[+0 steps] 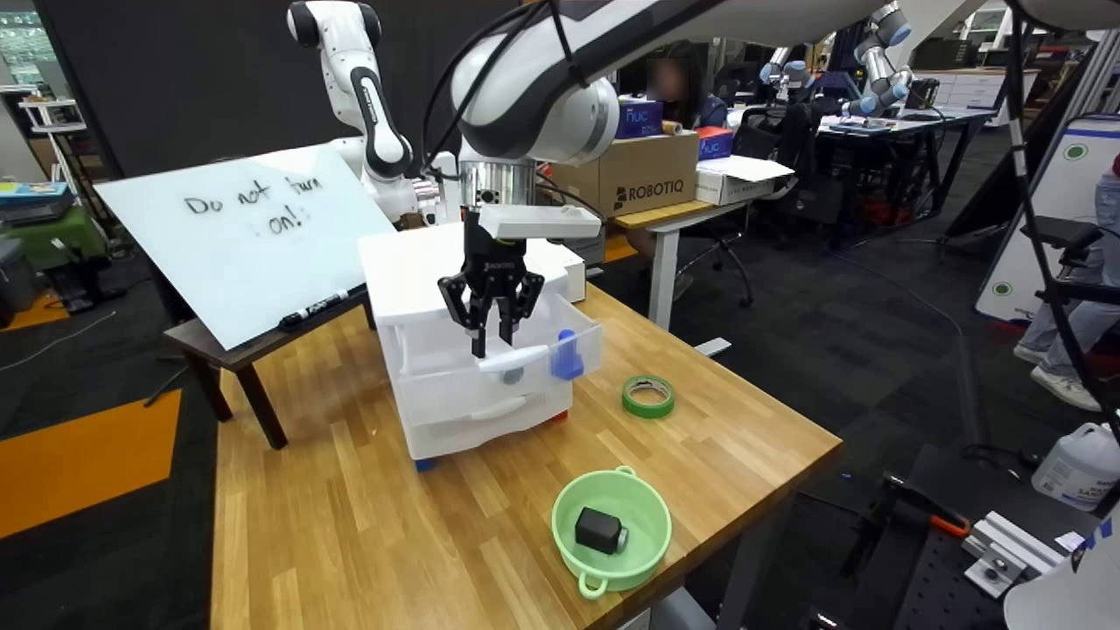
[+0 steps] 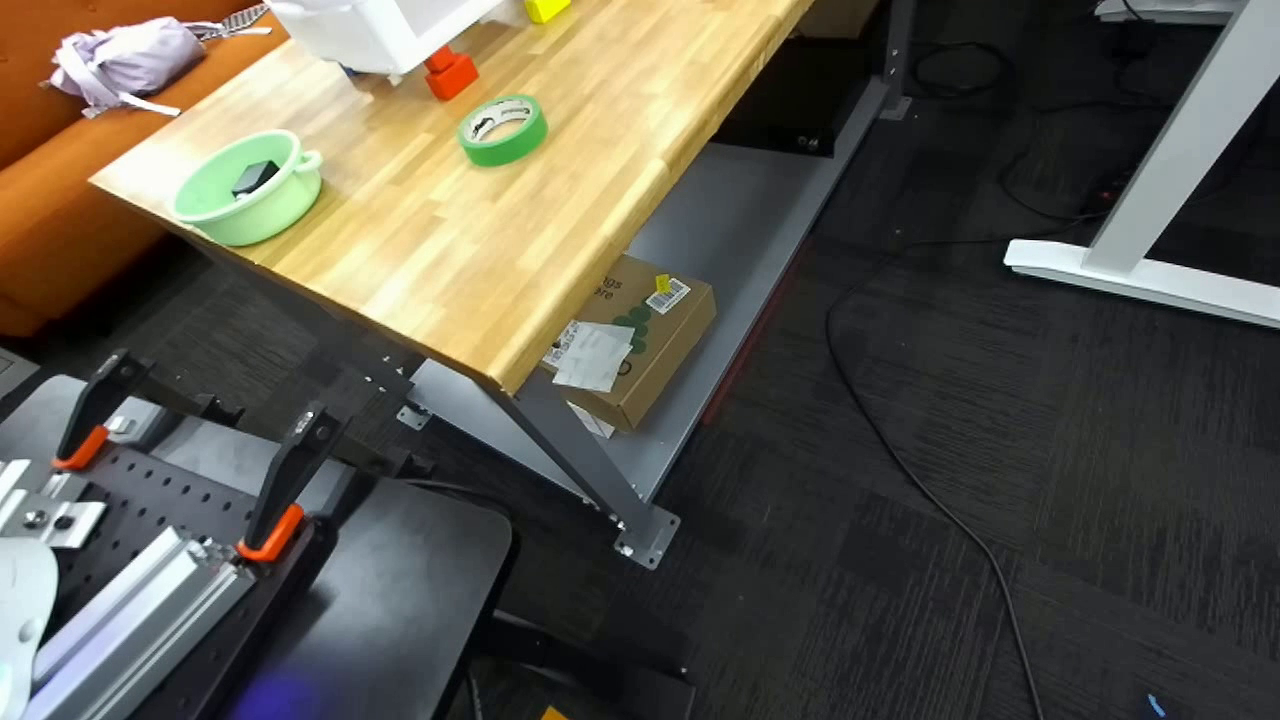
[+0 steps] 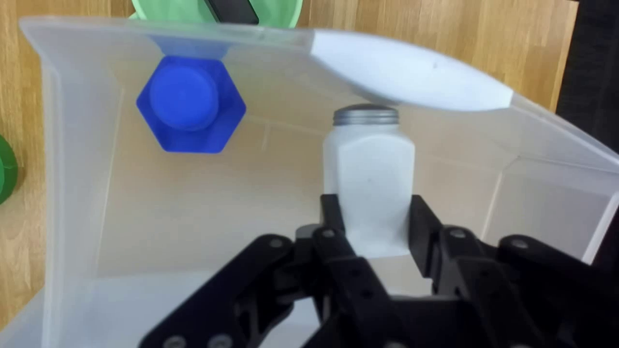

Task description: Take the seasoning bottle out of the open drawer, close it then put the seasoning bottle in the bowl

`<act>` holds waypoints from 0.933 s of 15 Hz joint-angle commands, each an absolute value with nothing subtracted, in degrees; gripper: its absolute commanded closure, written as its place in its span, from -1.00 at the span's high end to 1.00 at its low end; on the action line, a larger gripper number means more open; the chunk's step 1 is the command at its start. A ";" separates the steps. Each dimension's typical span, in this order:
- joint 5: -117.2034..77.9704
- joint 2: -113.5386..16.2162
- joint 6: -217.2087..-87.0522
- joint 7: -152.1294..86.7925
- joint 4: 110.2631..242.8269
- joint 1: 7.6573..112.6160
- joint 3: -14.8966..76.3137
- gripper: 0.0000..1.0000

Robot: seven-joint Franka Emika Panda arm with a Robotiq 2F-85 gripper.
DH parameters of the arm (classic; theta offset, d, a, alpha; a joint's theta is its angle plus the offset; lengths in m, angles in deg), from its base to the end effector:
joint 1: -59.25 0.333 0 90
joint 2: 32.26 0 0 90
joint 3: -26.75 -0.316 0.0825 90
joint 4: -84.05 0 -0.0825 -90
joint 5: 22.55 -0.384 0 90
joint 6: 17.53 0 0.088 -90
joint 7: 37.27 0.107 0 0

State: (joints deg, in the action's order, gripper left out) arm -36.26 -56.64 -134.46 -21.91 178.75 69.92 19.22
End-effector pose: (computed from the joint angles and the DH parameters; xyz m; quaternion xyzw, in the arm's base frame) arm 0.6315 0.2115 0.3662 -0.9904 0.0366 0.0552 0.1216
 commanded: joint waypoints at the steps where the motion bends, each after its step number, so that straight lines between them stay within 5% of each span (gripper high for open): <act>1: -35.48 -56.24 -134.70 -22.52 178.72 70.17 19.32 -0.77; 14: -33.45 -52.73 -134.58 -22.69 179.42 74.27 16.88 -0.77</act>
